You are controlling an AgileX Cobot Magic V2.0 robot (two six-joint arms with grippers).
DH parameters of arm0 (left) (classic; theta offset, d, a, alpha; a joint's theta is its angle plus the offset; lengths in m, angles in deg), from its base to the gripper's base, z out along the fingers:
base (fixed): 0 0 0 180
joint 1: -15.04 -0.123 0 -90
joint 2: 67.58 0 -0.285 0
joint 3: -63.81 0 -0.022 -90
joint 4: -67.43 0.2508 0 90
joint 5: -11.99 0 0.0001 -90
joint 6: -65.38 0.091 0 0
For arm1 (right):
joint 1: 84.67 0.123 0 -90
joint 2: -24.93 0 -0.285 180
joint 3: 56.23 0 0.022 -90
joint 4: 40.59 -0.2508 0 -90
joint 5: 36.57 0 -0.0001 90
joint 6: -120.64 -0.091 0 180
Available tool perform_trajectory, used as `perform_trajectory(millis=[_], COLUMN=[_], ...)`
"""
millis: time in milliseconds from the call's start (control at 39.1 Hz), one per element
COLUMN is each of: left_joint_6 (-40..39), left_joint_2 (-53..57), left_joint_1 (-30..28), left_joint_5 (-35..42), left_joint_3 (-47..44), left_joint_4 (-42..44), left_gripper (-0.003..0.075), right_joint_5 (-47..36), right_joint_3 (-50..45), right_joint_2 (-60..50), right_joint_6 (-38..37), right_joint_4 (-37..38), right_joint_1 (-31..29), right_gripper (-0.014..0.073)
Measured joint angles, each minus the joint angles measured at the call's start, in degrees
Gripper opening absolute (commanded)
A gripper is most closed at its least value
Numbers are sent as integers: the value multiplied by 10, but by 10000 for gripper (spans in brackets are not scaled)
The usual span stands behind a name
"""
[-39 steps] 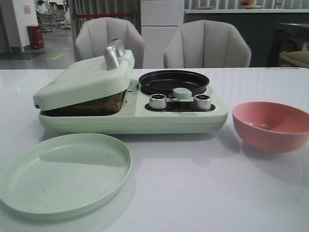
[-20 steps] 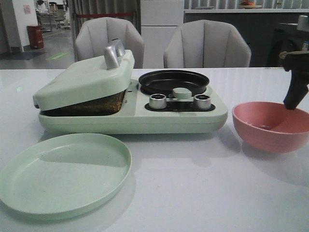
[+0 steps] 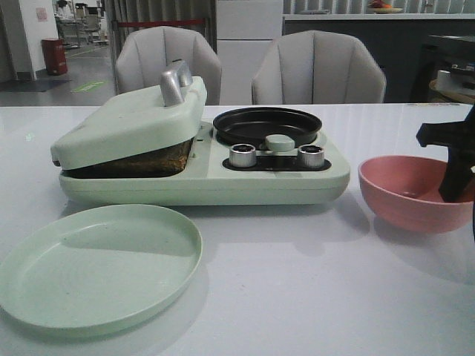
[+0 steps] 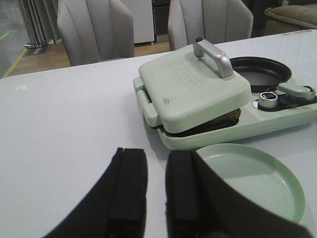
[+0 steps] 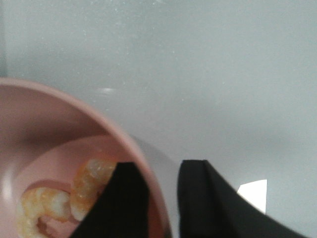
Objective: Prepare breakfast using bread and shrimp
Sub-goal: 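Lower the right gripper to the pink bowl rim and grasp it, then lift the pink bowl with the right gripper over the frying pan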
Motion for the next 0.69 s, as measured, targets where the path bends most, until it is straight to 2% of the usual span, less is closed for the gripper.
perform_trajectory(millis=[205, 410, 691], left_joint_6=[0, 0, 0], left_joint_2=[0, 0, 0], left_joint_1=[0, 0, 0], left_joint_5=[0, 0, 0], left_joint_3=[0, 0, 0], left_joint_4=[0, 0, 0], left_gripper=[206, 206, 206], right_joint_5=[26, 57, 53], right_joint_3=[39, 127, 226], right_joint_2=[0, -9, -10], right_joint_6=[1, 1, 1], right_joint_4=[-2, -10, -120], right_joint_1=[0, 0, 7], right_gripper=[139, 139, 139])
